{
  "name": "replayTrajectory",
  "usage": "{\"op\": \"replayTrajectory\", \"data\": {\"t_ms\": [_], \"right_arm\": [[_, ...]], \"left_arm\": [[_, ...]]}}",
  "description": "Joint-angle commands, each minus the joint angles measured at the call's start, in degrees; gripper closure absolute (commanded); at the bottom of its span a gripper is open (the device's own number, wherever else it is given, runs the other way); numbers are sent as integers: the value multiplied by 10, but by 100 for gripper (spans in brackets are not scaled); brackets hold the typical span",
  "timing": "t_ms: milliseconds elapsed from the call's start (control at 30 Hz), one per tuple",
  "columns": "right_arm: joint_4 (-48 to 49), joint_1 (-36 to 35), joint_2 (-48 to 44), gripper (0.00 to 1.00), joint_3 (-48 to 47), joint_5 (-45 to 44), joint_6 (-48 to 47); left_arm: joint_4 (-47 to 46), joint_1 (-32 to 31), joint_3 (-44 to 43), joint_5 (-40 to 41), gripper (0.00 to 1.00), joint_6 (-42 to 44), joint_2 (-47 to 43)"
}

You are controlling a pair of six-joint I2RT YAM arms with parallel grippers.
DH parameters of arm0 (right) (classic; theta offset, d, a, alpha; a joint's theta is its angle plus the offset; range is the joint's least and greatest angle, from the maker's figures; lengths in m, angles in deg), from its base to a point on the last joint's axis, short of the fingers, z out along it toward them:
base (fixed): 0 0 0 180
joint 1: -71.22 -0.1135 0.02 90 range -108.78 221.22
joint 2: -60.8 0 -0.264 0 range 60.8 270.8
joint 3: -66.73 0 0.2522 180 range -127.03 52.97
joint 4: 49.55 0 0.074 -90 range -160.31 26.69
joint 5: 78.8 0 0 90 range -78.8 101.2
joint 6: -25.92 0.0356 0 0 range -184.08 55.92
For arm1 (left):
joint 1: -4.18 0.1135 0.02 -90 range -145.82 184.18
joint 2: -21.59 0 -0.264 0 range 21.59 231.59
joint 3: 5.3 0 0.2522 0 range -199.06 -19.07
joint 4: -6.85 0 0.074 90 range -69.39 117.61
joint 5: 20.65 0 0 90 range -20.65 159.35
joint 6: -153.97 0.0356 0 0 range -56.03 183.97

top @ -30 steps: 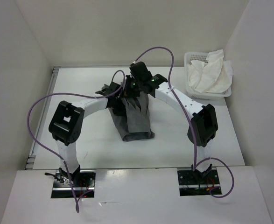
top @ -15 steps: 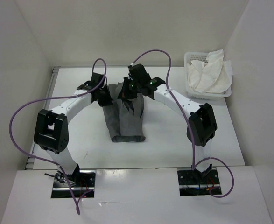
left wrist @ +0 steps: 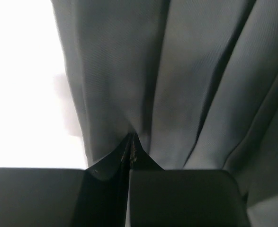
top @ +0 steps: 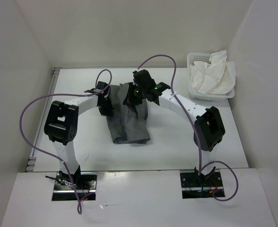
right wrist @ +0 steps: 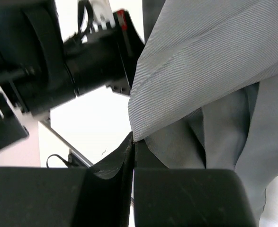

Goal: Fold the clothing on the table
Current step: Fold the skirt

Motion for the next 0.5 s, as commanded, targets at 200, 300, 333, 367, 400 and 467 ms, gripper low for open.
{"op": "replayTrajectory", "data": {"t_ms": [200,300,333,367,400,467], "right_arm": [[39,27,-72,100,1,37,-13],[39,27,-66,100,-27,63,-13],[45,27,-61,100,-35,77,-13],[45,27,-52,100,-35,82,-7],[45,27,-47,100,-35,83,-7],[61,27,-27,100,-42,102,5]], "left_arm": [[-26,3,17,-26,100,5,46],[-26,3,17,-26,100,5,46],[-26,3,17,-26,100,5,41],[-26,3,17,-26,100,5,41],[-26,3,17,-26,100,5,41],[-26,3,17,-26,100,5,36]]}}
